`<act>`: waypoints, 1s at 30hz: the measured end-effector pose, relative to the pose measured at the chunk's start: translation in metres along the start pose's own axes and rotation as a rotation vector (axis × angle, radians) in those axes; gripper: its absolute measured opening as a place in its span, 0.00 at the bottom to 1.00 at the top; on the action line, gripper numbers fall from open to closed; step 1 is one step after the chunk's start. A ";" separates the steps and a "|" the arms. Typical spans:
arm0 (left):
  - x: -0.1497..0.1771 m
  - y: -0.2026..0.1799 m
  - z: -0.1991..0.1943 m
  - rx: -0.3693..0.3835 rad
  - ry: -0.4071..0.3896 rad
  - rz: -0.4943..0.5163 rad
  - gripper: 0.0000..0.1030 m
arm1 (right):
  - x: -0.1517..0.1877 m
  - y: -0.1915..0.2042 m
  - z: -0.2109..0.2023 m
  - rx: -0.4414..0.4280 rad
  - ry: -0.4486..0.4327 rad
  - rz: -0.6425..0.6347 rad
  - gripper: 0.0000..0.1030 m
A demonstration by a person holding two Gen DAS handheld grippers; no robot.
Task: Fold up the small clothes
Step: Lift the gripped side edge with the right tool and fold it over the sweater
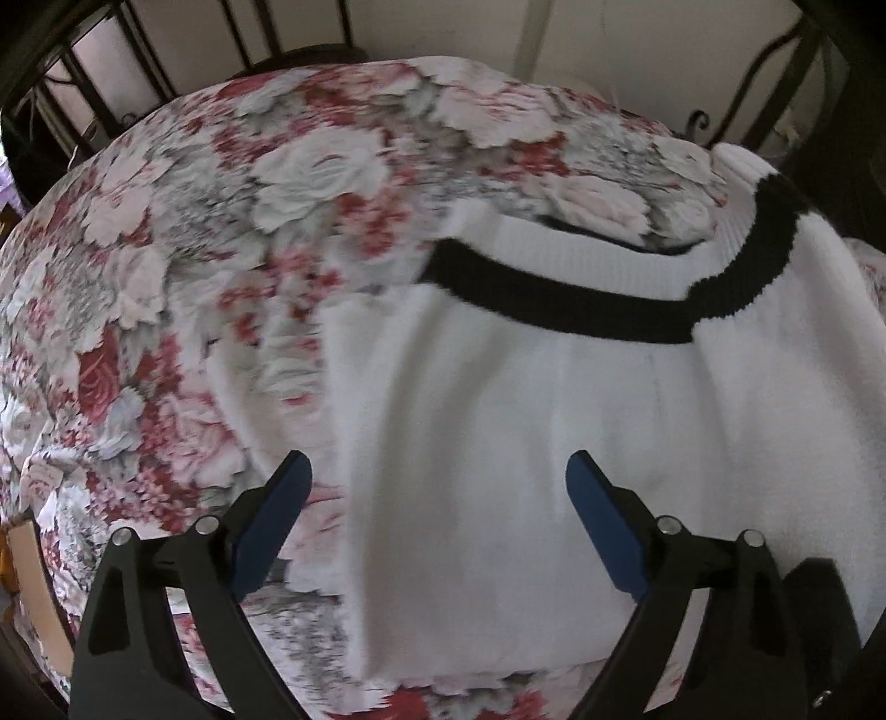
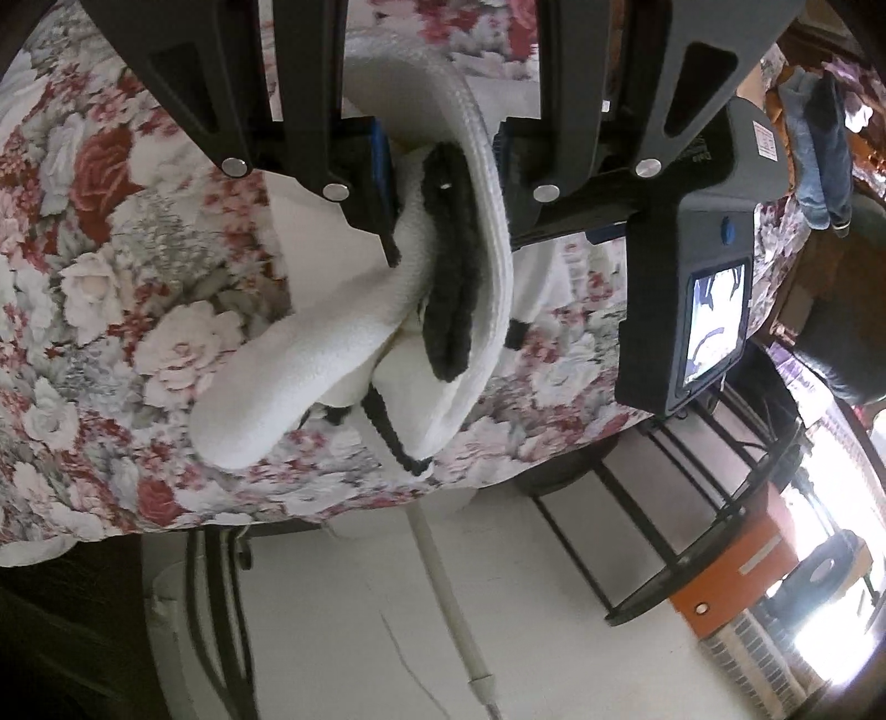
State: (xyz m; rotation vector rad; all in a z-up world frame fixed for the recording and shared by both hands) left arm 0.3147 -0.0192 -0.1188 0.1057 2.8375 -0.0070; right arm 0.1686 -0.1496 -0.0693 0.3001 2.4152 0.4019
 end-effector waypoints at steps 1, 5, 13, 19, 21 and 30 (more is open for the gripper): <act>-0.003 0.004 0.000 -0.005 0.003 -0.004 0.88 | 0.001 0.006 0.002 -0.006 0.005 -0.005 0.28; 0.022 0.037 0.007 -0.079 0.009 -0.046 0.88 | 0.010 0.030 0.015 -0.019 0.042 -0.046 0.28; 0.045 0.092 0.039 -0.063 0.125 -0.115 0.88 | 0.043 0.071 0.060 0.027 0.172 -0.161 0.28; 0.044 0.107 0.029 -0.018 0.114 -0.133 0.90 | 0.046 0.075 0.063 0.051 0.188 -0.170 0.30; 0.039 0.120 0.016 0.015 0.082 -0.200 0.89 | 0.052 0.075 0.067 0.041 0.218 -0.191 0.31; 0.051 0.168 -0.034 -0.017 -0.029 -0.328 0.89 | 0.076 0.114 0.092 0.044 0.283 -0.332 0.93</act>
Point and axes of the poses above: each gripper's, at about its wrist camera, not at the fingertips, and z roughly the way its jaws point, y to its left, x to its underside, the point moved 4 cm from there along z, roughly the way its jaws point, and after that the axes turned 4 degrees about -z, right-handed, at the moved point
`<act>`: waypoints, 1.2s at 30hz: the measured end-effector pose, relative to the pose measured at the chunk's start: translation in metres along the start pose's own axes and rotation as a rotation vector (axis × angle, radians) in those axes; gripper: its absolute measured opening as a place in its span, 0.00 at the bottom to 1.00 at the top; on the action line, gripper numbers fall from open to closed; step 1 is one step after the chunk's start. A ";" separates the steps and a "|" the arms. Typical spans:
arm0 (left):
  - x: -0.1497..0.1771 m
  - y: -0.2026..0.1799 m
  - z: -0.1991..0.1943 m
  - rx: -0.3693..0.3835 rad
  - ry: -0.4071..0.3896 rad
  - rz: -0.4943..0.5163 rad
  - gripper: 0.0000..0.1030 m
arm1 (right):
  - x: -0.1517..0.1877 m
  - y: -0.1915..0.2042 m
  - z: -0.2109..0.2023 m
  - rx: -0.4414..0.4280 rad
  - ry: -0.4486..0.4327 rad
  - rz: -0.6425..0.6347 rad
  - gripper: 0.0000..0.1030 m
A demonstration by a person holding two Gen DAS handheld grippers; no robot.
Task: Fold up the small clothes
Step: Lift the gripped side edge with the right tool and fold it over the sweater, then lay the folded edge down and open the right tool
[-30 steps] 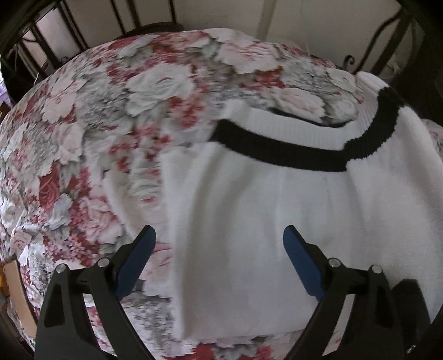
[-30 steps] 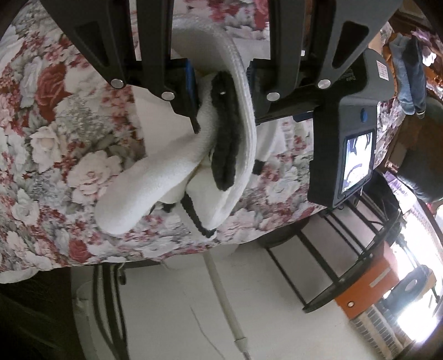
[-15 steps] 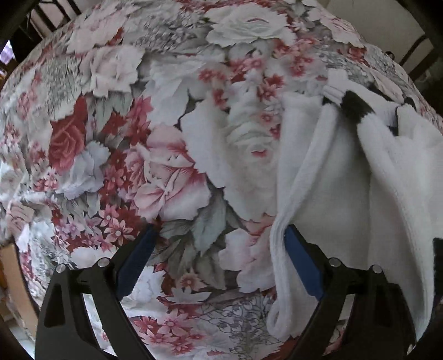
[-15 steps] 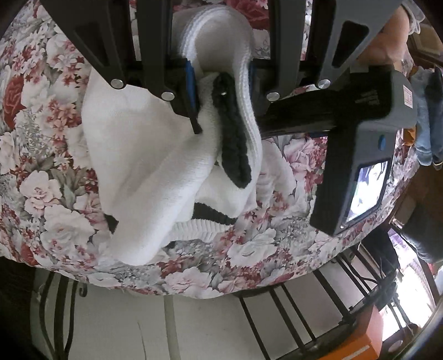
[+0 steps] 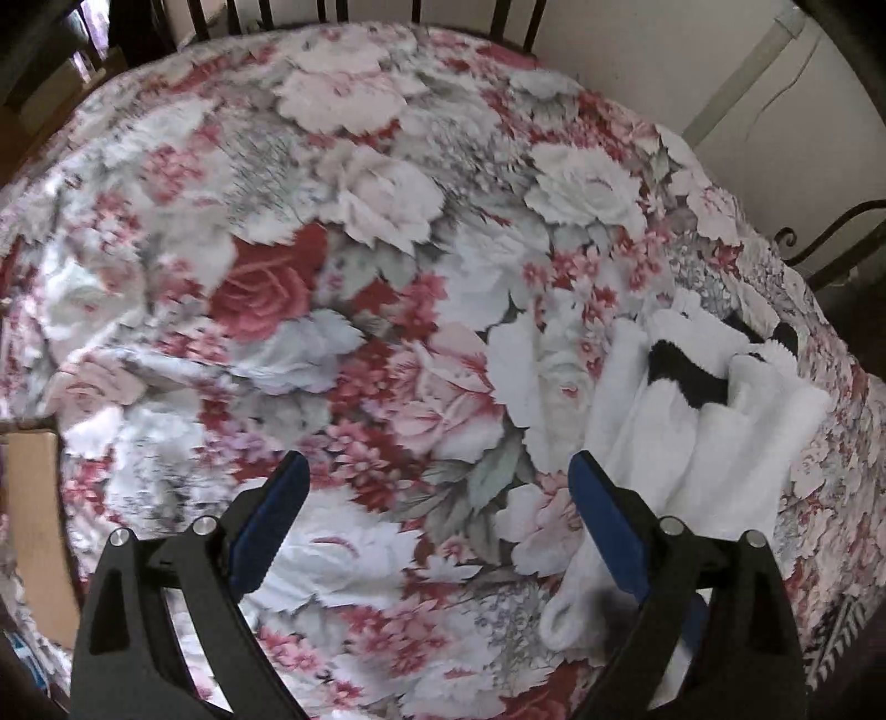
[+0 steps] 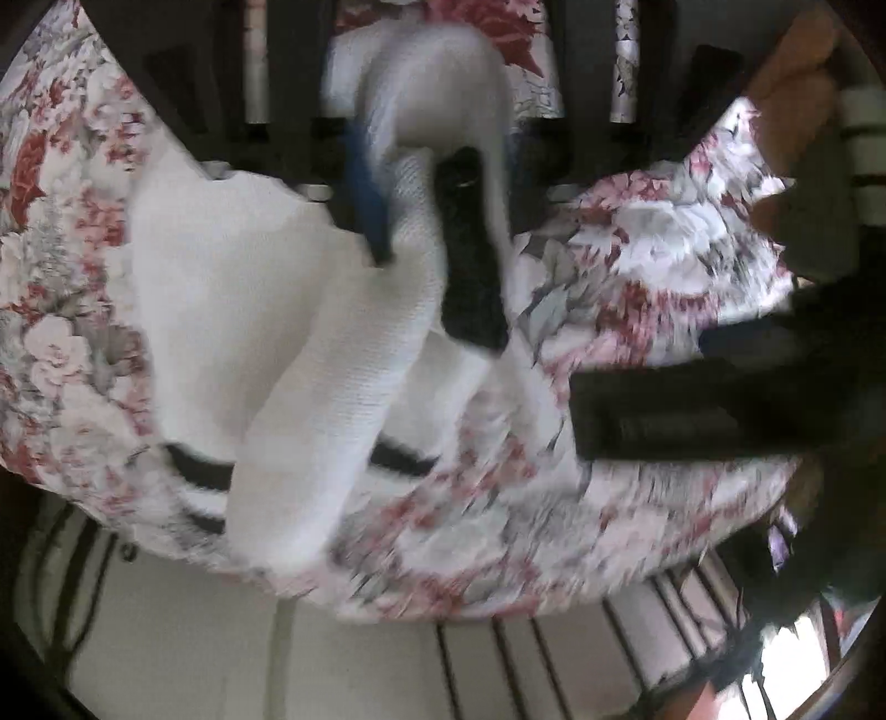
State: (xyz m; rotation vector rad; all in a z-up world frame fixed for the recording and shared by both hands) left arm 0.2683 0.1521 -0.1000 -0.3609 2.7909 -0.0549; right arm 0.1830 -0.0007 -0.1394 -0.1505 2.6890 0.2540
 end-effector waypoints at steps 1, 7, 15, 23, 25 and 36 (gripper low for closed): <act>0.003 0.003 -0.004 -0.036 -0.013 0.012 0.90 | 0.002 0.009 0.010 -0.021 0.048 -0.031 0.97; 0.031 0.029 0.002 -0.047 0.066 -0.051 0.90 | 0.003 0.008 -0.014 -0.083 0.010 -0.048 0.94; 0.055 -0.023 -0.027 0.064 -0.027 0.113 0.90 | -0.005 -0.091 -0.091 -0.184 -0.232 0.332 0.58; 0.096 -0.100 -0.031 0.033 -0.045 0.429 0.93 | 0.022 -0.129 -0.087 -0.180 -0.138 0.407 0.32; 0.109 -0.102 -0.007 -0.085 -0.007 0.497 0.94 | 0.028 -0.134 -0.082 -0.169 -0.116 0.408 0.32; 0.111 -0.058 0.039 -0.249 0.113 0.336 0.96 | 0.069 -0.117 -0.016 -0.154 0.151 0.333 0.34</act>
Point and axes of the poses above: each gripper's, at about its wrist camera, not at the fingertips, and z roughly the way its jaws point, y to its left, x to its underside, the point moved 4 cm from there along z, roughly the way its jaws point, and after that the axes turned 4 degrees about -z, right-handed, at the moved point
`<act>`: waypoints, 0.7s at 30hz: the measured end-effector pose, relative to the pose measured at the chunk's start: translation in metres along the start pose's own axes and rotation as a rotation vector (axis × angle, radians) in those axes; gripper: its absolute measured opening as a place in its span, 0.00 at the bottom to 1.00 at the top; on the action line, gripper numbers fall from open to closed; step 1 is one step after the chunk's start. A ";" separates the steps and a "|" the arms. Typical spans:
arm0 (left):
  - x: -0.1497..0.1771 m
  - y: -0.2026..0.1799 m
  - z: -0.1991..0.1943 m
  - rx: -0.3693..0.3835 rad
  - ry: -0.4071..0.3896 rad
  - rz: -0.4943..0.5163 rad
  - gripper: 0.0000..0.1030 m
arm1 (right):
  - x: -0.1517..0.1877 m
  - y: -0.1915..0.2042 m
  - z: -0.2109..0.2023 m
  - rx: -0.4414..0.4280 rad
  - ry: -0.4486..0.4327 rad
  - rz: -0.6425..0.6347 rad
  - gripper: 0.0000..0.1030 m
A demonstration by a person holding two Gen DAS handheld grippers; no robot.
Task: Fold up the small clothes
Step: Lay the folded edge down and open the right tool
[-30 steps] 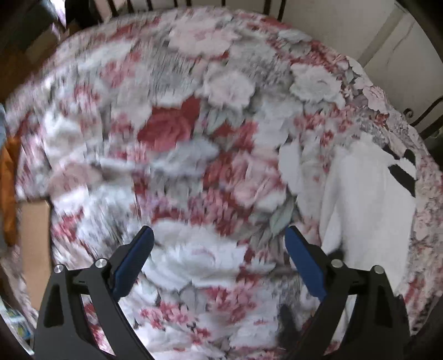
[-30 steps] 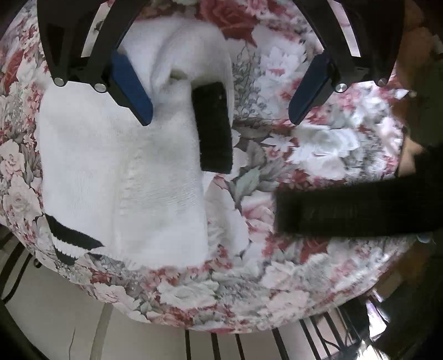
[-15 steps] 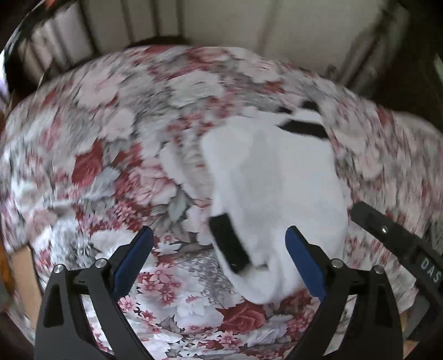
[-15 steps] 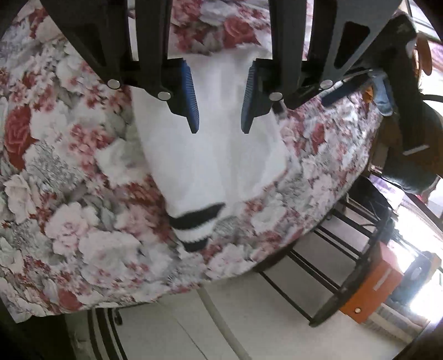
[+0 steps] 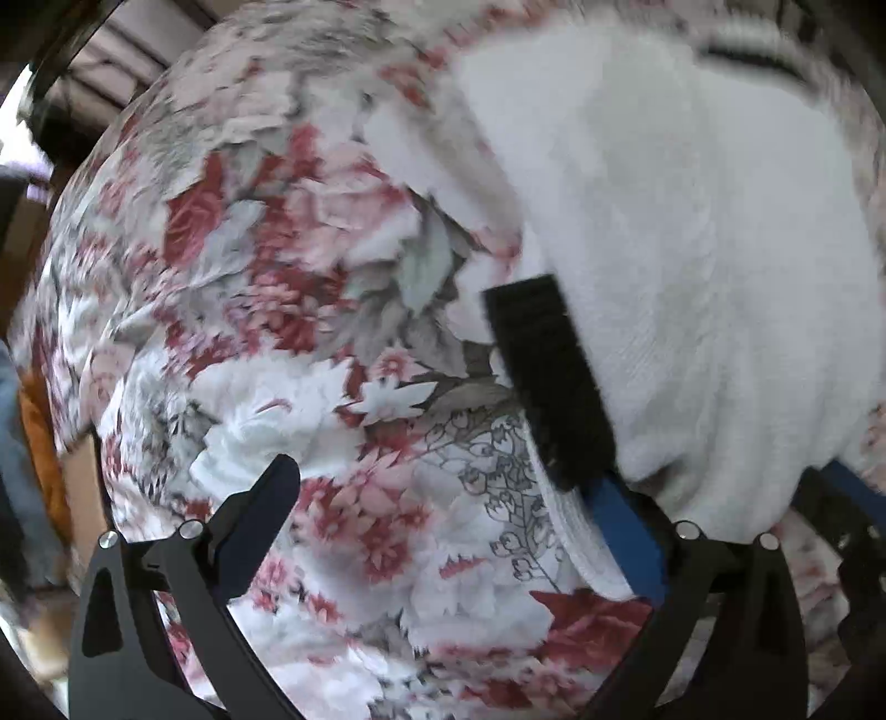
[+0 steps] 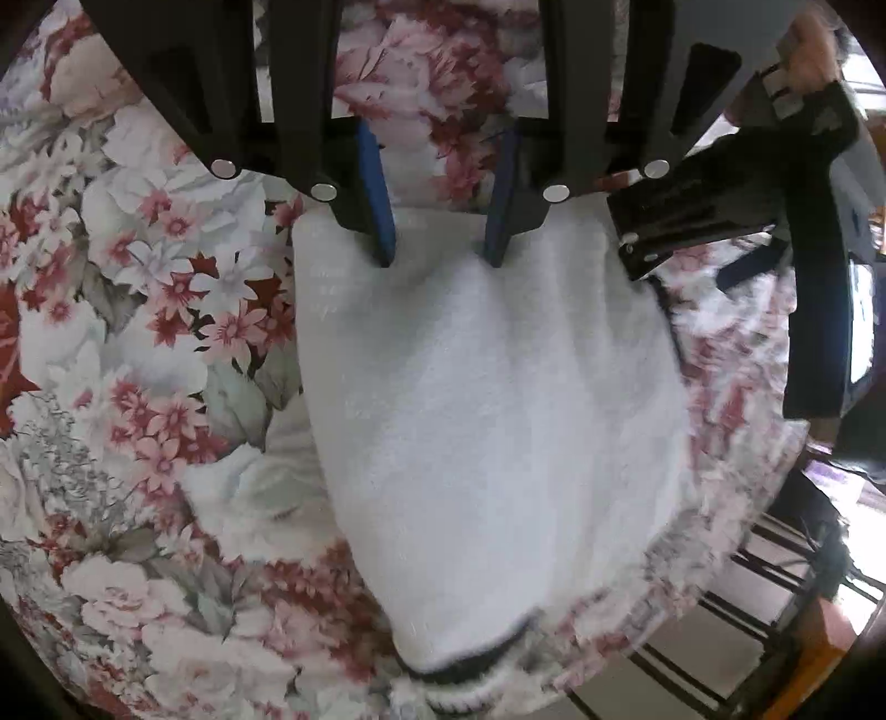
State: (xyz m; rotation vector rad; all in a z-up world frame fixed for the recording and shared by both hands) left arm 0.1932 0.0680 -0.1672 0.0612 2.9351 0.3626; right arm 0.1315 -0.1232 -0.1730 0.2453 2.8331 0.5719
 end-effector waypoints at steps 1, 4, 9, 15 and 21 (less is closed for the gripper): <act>0.000 0.006 -0.014 0.025 -0.038 -0.024 0.96 | -0.001 -0.002 -0.012 -0.009 -0.030 0.011 0.35; -0.002 0.012 -0.045 0.091 -0.134 -0.063 0.96 | -0.010 -0.008 -0.042 -0.018 -0.138 0.030 0.39; -0.026 -0.008 -0.052 0.140 -0.143 -0.082 0.96 | -0.037 -0.015 -0.055 -0.093 -0.228 0.133 0.46; -0.057 -0.022 -0.026 0.097 -0.123 -0.064 0.96 | -0.068 -0.005 -0.037 -0.153 -0.244 0.185 0.46; -0.071 -0.022 0.015 0.151 -0.042 -0.099 0.96 | -0.082 -0.018 0.011 -0.152 -0.184 0.224 0.49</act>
Point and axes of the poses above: each gripper's, at about its wrist camera, not at the fingertips, and z roughly the way its jaws point, y to its left, x to its underside, the point moved 4 cm from there along z, roughly the way its jaws point, and after that the axes turned 4 degrees about -z, right-handed, at the moved point
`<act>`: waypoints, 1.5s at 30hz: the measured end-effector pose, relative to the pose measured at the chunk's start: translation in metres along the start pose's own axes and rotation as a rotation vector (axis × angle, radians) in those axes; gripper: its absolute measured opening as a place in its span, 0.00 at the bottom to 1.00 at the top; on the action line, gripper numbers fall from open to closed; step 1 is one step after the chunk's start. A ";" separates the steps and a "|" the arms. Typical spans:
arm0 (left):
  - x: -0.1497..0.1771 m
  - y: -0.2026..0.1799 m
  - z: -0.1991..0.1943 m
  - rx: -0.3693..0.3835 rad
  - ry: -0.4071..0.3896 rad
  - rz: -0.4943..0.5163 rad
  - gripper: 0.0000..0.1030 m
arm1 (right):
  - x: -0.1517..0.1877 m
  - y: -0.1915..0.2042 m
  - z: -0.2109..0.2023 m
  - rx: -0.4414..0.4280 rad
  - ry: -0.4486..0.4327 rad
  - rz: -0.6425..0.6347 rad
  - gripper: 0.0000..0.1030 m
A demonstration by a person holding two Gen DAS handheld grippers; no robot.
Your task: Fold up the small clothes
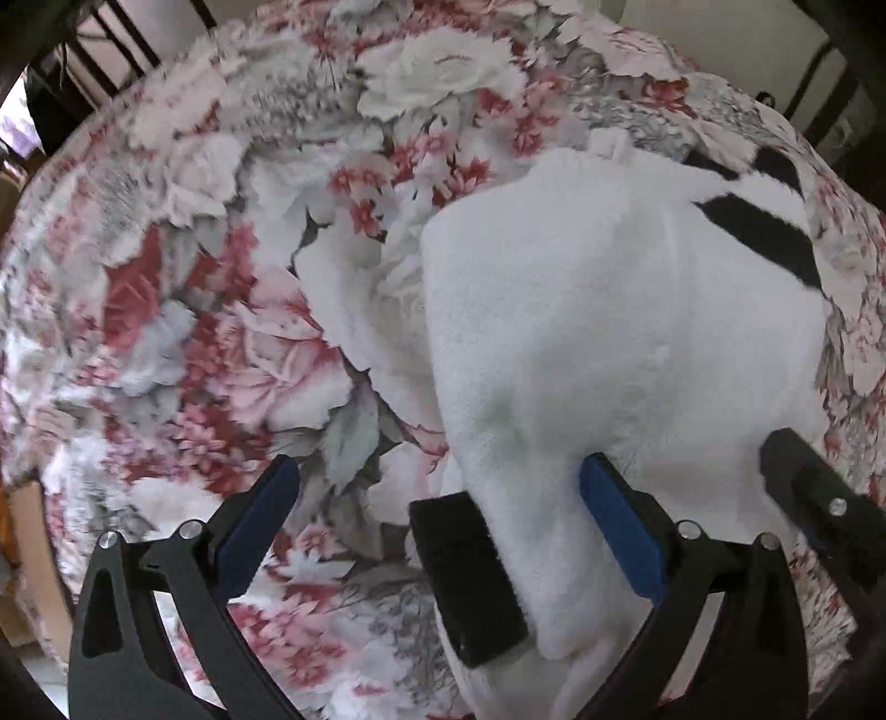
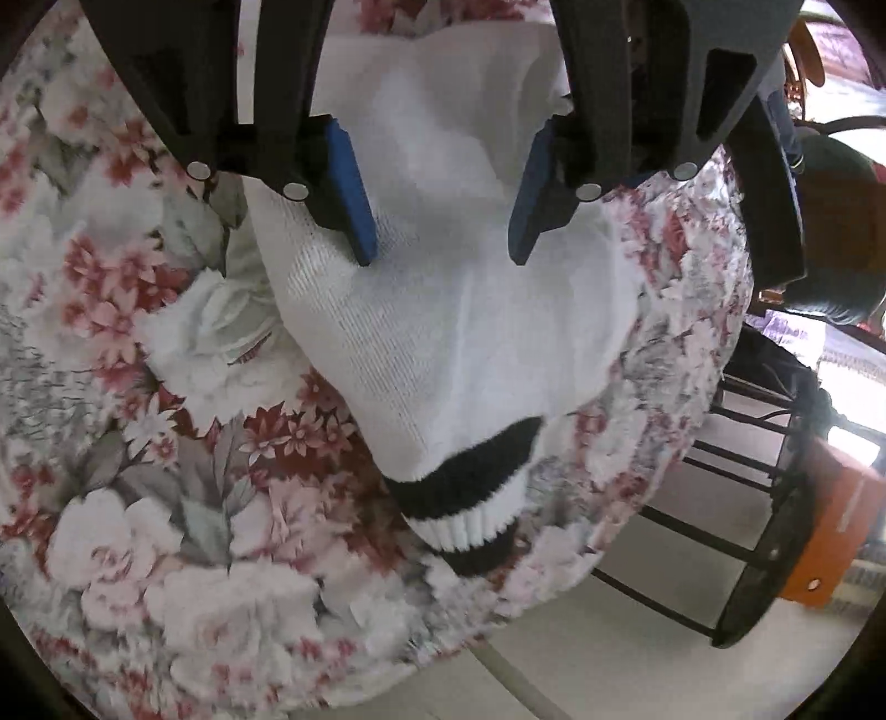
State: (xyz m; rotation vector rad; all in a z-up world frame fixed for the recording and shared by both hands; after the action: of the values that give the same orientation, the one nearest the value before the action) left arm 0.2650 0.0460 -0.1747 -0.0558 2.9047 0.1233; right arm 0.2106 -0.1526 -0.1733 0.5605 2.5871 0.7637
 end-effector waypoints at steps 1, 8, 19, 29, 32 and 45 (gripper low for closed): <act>-0.003 0.000 0.002 0.011 0.003 -0.008 0.96 | -0.002 -0.001 0.004 0.000 -0.004 -0.004 0.50; -0.015 0.009 0.003 0.098 0.022 -0.083 0.96 | -0.007 0.008 0.007 -0.036 -0.010 -0.033 0.61; 0.005 0.018 -0.051 -0.006 -0.116 -0.009 0.96 | 0.013 0.019 -0.050 0.039 -0.041 -0.138 0.61; 0.037 0.019 -0.068 -0.034 -0.130 0.019 0.96 | 0.043 0.022 -0.058 0.111 0.003 -0.215 0.63; 0.042 0.014 -0.047 -0.065 -0.087 0.047 0.96 | 0.049 0.012 -0.042 0.151 0.051 -0.213 0.72; 0.036 0.014 -0.034 -0.012 -0.058 0.019 0.96 | 0.049 -0.004 -0.019 0.167 0.102 -0.171 0.90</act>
State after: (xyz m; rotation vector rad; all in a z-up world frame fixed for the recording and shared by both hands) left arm 0.2214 0.0556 -0.1493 -0.0261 2.8469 0.1430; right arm 0.1594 -0.1406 -0.1731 0.3496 2.7673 0.5364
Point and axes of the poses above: each gripper's, at about its wrist camera, not at the fingertips, and z roughly the way its jaws point, y to its left, x to its underside, the point moved 4 cm from there along z, roughly the way its jaws point, and after that the axes turned 4 degrees about -z, right-handed, at the moved point
